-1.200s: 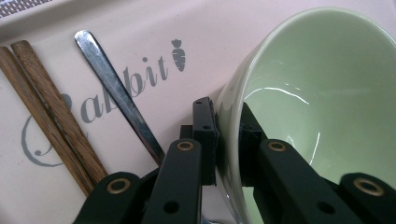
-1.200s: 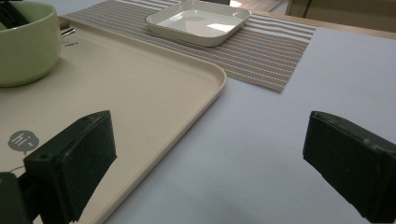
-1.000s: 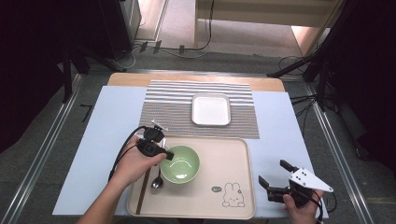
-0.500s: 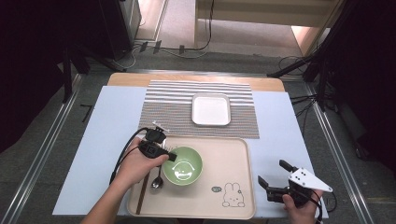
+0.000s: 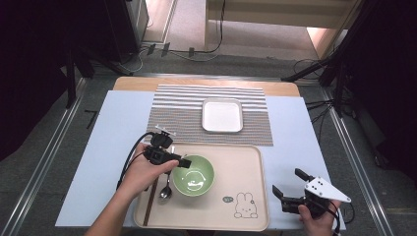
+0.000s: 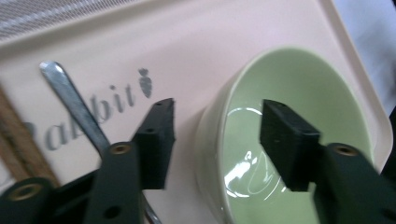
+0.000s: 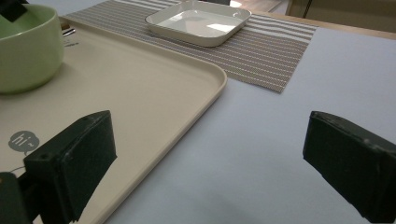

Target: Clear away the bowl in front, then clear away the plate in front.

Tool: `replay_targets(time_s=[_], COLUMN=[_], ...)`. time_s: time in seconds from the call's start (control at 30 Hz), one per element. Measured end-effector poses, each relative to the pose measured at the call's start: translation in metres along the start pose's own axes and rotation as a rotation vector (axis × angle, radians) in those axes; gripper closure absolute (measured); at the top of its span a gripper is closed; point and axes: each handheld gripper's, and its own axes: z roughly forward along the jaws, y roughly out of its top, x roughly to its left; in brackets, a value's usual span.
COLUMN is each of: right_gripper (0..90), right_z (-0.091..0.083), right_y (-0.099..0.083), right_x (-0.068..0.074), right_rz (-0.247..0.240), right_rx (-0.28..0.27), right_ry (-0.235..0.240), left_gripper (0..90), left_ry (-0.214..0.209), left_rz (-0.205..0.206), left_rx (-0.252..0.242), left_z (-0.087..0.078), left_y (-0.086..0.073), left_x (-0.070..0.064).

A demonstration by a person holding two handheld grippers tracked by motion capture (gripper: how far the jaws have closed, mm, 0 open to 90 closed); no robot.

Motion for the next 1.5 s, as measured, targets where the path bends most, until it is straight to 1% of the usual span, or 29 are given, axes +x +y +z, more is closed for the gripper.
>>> replay_targets(time_s=[0.03, 0.07, 0.1, 0.13, 0.2, 0.27, 0.37, 0.4, 0.47, 0.53, 0.63, 0.73, 0.93, 1.0, 1.07, 1.17, 1.23, 1.3, 1.37, 1.4, 1.43, 1.5], right_gripper=[2.6, 2.6, 2.6, 2.6, 2.6, 2.6, 2.6, 2.5, 2.6, 2.6, 2.6, 2.6, 2.6, 2.6, 2.6, 2.6, 2.6, 2.6, 2.6, 2.6, 2.6, 2.6], right_z=[0.0, 0.0, 0.0, 0.0, 0.0, 0.001, 0.001, 0.001, 0.0, 0.0, -0.002, -0.002, 0.0, 0.0, -0.001, -0.001, -0.001, -0.002, -0.002, -0.003, -0.003, -0.004], right_y=[0.0, 0.0, 0.0, 0.0, 0.0, 0.0, 0.0, 0.0, 0.0, 0.0, 0.0, 0.0, 0.0, 0.0, -0.001, -0.001, -0.001, -0.001, -0.002, -0.002, -0.002, -0.002], right_x=[0.0, 0.0, 0.0, 0.0, 0.0, 0.0, 0.001, 0.001, 0.0, -0.001, -0.002, -0.002, -0.002, -0.002, -0.003, -0.004, -0.004, -0.004, -0.003, -0.003, -0.004, -0.005], right_rz=[0.0, 0.0, 0.001, 0.001, 0.003, 0.0, 0.001, 0.002, 0.003, 0.0, 0.004, 0.01, 0.012, 0.01, 0.012, 0.01, 0.017, 0.016, 0.016, 0.016, 0.014, 0.021], right_rx=[0.0, 0.001, 0.002, 0.003, 0.003, 0.003, 0.006, 0.006, 0.007, 0.003, -0.001, -0.005, -0.003, 0.0, 0.001, -0.002, -0.002, -0.002, -0.002, -0.002, -0.002, -0.005], right_ry=[0.0, 0.0, 0.0, 0.0, -0.001, 0.001, 0.0, 0.001, 0.001, -0.003, -0.011, -0.009, -0.007, -0.009, -0.009, -0.011, -0.013, -0.013, -0.014, -0.012, -0.014, -0.015], left_gripper=[39.3, 39.3, 34.1, 30.2, 25.7, 21.8, 19.4, 17.6, 17.4, 16.6, 17.0, 18.8, 23.3, 25.8, 29.3, 30.9, 32.1, 32.9, 33.9, 34.3, 35.1, 36.9], left_ry=[0.0, -0.002, 0.008, 0.016, 0.015, 0.024, 0.053, 0.061, 0.058, 0.05, 0.037, 0.041, 0.066, 0.059, 0.063, 0.061, 0.061, 0.073, 0.074, 0.077, 0.072, 0.071], left_rz=[0.0, -0.006, 0.002, 0.002, -0.001, 0.0, 0.005, 0.0, -0.005, -0.005, -0.013, -0.024, -0.024, -0.031, -0.037, -0.036, -0.043, -0.046, -0.046, -0.053, -0.063, -0.07], left_rx=[0.0, -0.008, -0.004, -0.006, -0.025, -0.034, -0.04, -0.044, -0.063, -0.07, -0.081, -0.095, -0.108, -0.12, -0.124, -0.118, -0.118, -0.112, -0.11, -0.118, -0.127, -0.135], left_z=[0.0, -0.004, -0.007, -0.009, -0.014, -0.018, -0.022, -0.023, -0.026, -0.027, -0.029, -0.03, -0.029, -0.029, -0.027, -0.024, -0.021, -0.018, -0.016, -0.015, -0.015, -0.013], left_y=[0.0, 0.001, 0.002, 0.003, 0.005, 0.007, 0.012, 0.014, 0.018, 0.022, 0.03, 0.038, 0.053, 0.058, 0.063, 0.07, 0.074, 0.078, 0.083, 0.086, 0.088, 0.093], left_x=[0.0, 0.001, 0.002, 0.002, 0.003, 0.004, 0.005, 0.006, 0.008, 0.01, 0.012, 0.013, 0.012, 0.014, 0.016, 0.017, 0.018, 0.019, 0.02, 0.02, 0.02, 0.022])
